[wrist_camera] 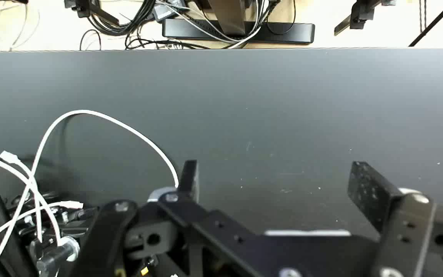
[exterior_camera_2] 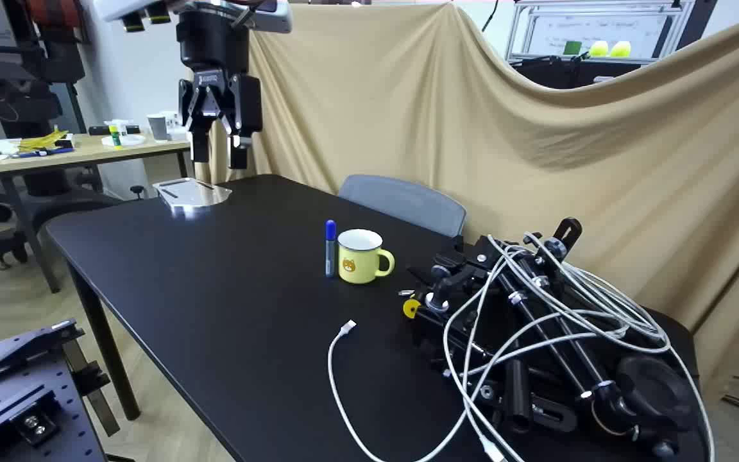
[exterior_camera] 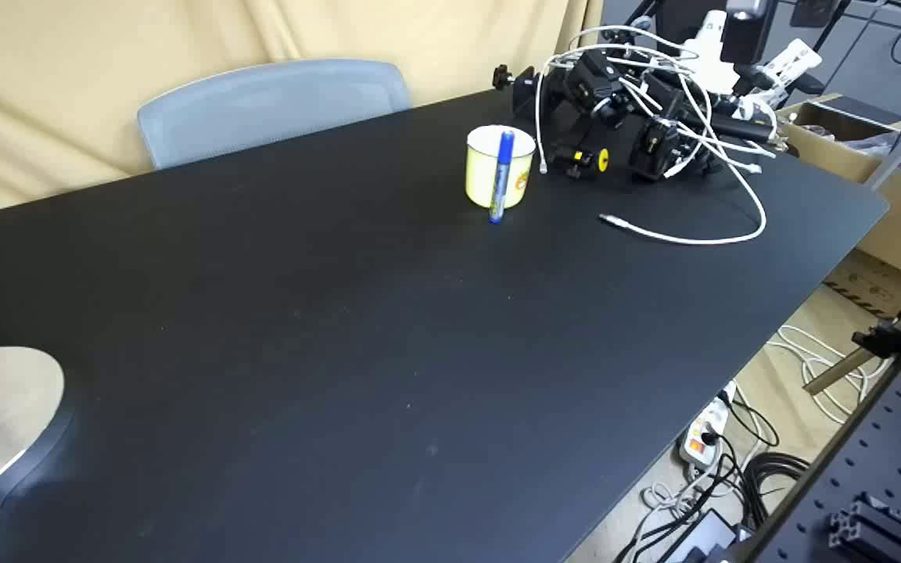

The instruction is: Move the marker to the yellow mug cup

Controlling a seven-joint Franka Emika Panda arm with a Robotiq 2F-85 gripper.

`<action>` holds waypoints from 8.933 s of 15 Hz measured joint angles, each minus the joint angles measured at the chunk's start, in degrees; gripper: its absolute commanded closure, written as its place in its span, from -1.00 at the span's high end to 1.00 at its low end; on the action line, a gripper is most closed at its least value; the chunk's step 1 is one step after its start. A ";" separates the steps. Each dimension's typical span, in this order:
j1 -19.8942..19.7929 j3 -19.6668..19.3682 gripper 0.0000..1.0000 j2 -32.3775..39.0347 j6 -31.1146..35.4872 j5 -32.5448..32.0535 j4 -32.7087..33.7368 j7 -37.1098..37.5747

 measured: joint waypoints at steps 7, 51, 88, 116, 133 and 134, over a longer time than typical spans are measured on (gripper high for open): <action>0.00 0.00 1.00 0.04 0.06 0.00 0.00 0.00; 1.39 -4.84 1.00 34.12 35.89 -3.02 15.54 3.69; 3.55 -5.53 -0.98 33.35 32.12 -2.42 18.27 -5.57; 3.20 -7.74 1.00 28.55 32.05 -4.86 12.73 3.25; 4.34 -6.47 1.00 37.35 33.77 -4.94 17.04 -1.33; 4.50 -6.22 1.00 38.80 33.98 -4.93 18.30 -2.18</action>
